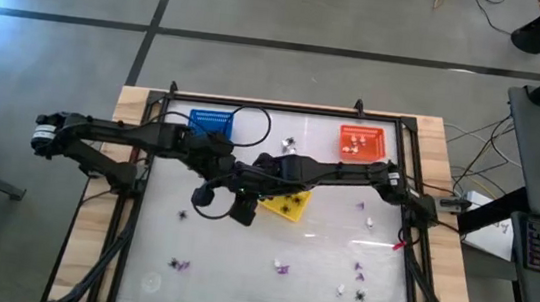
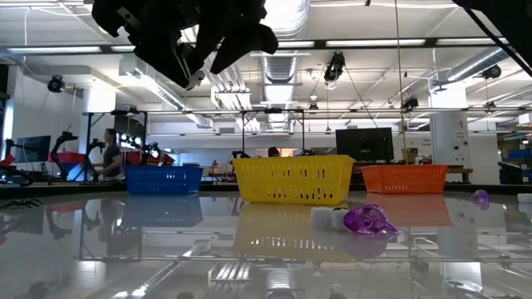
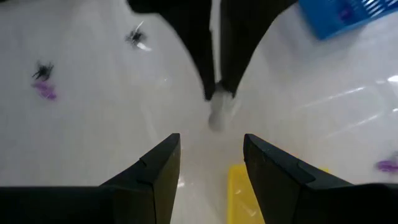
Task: Sort Halloween decoration
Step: Put the white skeleton toy into the orange bin
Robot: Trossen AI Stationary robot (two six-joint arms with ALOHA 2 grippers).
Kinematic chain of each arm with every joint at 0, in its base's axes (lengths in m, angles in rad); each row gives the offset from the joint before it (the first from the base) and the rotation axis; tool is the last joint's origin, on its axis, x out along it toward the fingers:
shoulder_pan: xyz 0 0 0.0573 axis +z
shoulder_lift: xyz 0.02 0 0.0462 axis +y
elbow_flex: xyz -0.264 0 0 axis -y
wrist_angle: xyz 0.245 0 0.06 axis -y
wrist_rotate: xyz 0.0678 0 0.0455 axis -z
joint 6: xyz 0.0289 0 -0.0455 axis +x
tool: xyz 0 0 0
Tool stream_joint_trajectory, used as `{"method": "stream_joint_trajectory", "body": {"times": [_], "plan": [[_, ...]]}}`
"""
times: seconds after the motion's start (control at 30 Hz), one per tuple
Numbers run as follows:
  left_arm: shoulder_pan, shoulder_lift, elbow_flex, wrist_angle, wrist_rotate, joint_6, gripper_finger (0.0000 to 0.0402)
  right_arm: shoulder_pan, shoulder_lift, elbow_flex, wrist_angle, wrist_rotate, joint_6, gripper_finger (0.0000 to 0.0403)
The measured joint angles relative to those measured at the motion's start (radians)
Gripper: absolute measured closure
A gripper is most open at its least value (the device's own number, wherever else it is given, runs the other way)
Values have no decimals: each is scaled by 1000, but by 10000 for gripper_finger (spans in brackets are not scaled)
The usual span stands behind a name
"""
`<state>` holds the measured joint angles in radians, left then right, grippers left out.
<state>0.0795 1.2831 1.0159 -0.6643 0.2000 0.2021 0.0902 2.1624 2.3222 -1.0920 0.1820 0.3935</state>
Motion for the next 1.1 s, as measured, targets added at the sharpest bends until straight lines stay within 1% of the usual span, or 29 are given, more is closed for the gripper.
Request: {"method": "stream_joint_trajectory", "body": {"times": [0.07, 0.23, 0.3, 0.63, 0.73, 0.97, 1.1], "plan": [[0, -1, -1, 18, 24, -2, 401, 1, -1, 0, 9, -1, 0, 234], [0, -2, -1, 24, 32, 2, 401, 1, -2, 1, 19, 3, -1, 234], [0, -3, -1, 28, 52, 8, 401, 1, -2, 1, 28, 3, -2, 234], [-1, -8, 19, 31, 64, 16, 401, 1, -4, 2, 36, 14, 0, 234], [0, -8, 25, 31, 71, 15, 401, 1, -5, 3, 37, 36, 0, 234], [-2, -23, 28, 15, 100, 27, 401, 1, -4, 2, 26, 56, 12, 252], [-3, -49, 29, 9, 98, 32, 401, 2, -3, 2, 32, 58, 29, 256]]}}
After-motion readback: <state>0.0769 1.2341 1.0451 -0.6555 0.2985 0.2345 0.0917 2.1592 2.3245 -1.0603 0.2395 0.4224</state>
